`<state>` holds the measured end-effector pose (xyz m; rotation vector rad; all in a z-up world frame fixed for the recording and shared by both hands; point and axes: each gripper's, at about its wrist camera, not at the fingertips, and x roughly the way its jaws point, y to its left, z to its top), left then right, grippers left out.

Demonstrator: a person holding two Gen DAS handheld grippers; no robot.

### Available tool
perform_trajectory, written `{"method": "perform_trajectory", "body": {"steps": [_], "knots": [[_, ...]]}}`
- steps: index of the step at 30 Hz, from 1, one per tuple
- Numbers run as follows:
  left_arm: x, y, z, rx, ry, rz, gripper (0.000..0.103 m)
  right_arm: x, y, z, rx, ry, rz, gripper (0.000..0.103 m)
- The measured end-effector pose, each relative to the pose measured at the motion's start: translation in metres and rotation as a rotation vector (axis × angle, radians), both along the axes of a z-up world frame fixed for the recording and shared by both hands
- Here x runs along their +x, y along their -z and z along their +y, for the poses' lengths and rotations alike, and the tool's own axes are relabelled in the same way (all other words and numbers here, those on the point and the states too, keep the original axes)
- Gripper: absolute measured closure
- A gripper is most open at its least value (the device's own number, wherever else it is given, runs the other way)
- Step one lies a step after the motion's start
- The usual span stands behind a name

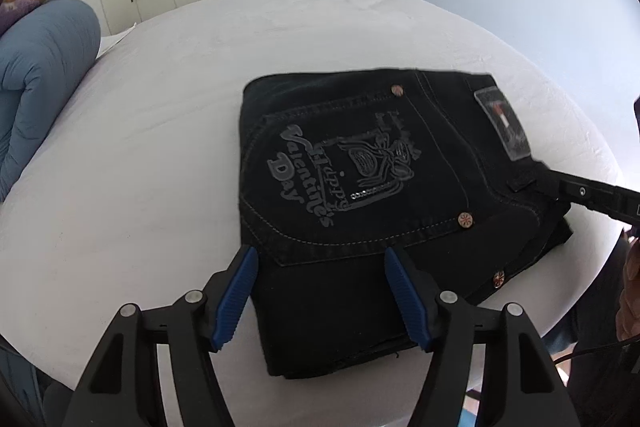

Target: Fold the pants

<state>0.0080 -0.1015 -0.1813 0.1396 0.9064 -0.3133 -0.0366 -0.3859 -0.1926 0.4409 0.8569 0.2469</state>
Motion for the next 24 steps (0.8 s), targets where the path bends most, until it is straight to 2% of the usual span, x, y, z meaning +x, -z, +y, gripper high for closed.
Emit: {"method": "perform_trajectory", "body": {"steps": [1, 2, 3, 4, 6, 8, 12, 14, 16, 18, 22, 24], "knots": [[-0.001, -0.010, 0.008, -0.029, -0.018, -0.023, 0.030, -0.002, -0.007, -0.005, 0.033, 0.003, -0.005, 0.077], [-0.001, -0.022, 0.017, -0.057, -0.046, -0.059, 0.014, -0.004, -0.015, -0.012, 0.069, 0.014, -0.017, 0.047], [0.001, -0.030, 0.025, -0.076, -0.076, -0.086, 0.004, -0.006, -0.024, -0.023, 0.106, 0.042, -0.039, 0.018], [0.006, -0.036, 0.034, -0.104, -0.108, -0.101, 0.000, -0.008, -0.029, -0.034, 0.138, 0.074, -0.064, 0.012], [0.027, -0.032, 0.046, -0.141, -0.129, -0.025, 0.000, -0.001, -0.033, -0.055, 0.187, 0.116, -0.064, 0.012], [0.053, -0.021, 0.054, -0.158, -0.139, 0.064, 0.001, 0.017, -0.023, -0.068, 0.202, 0.125, 0.035, 0.014], [0.085, 0.005, 0.066, -0.230, -0.138, 0.258, 0.007, 0.054, 0.000, -0.079, 0.267, 0.071, 0.187, 0.035], [0.093, 0.016, 0.065, -0.230, -0.118, 0.321, 0.008, 0.066, 0.009, -0.081, 0.292, 0.056, 0.221, 0.038], [0.100, 0.023, 0.061, -0.234, -0.097, 0.366, 0.012, 0.076, 0.019, -0.081, 0.298, 0.053, 0.262, 0.048], [0.104, 0.030, 0.056, -0.260, -0.076, 0.412, 0.013, 0.084, 0.025, -0.079, 0.311, 0.038, 0.283, 0.053], [0.103, 0.030, 0.039, -0.227, -0.037, 0.428, 0.016, 0.097, 0.030, -0.066, 0.290, -0.005, 0.316, 0.054], [0.103, 0.031, 0.024, -0.212, 0.003, 0.448, 0.021, 0.102, 0.032, -0.064, 0.294, -0.009, 0.332, 0.062]]}}
